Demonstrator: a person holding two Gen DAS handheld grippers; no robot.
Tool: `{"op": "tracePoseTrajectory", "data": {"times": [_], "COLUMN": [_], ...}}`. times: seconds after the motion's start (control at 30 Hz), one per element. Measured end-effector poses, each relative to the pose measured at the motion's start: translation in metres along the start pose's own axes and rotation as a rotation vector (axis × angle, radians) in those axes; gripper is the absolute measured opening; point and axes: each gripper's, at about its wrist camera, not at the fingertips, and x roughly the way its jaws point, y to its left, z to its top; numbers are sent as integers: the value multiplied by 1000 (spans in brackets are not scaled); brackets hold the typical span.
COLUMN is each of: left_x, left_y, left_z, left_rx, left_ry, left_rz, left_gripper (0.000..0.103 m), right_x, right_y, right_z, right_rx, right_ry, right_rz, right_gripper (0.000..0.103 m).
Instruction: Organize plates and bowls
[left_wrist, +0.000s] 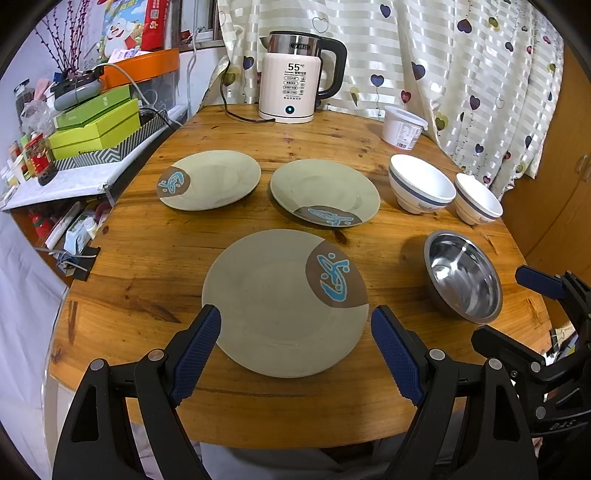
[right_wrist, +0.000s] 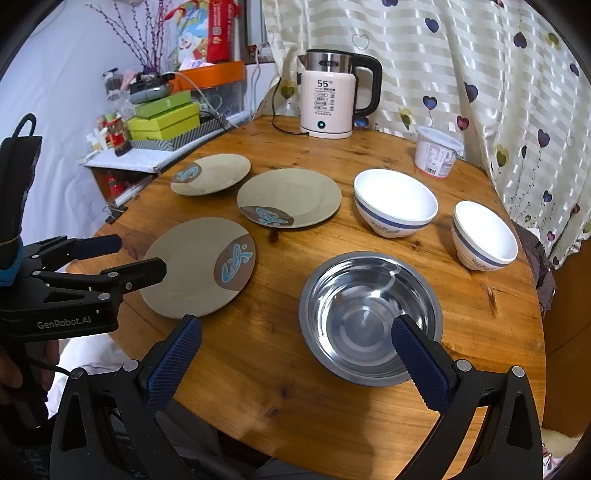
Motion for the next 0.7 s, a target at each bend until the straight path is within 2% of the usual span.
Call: {"op": "tracePoseTrajectory", "data": {"times": [0.7], "left_x": [4], "left_y": [1], "left_z": [0], "left_rx": [-2], "left_ry": [3], "left_rz": [2], "left_gripper": [84], "right_x": [5], "right_y": [1], "right_z": [3], "right_rx": [-4], "right_ry": [17], "right_rz": [2], "right_gripper": [103]}}
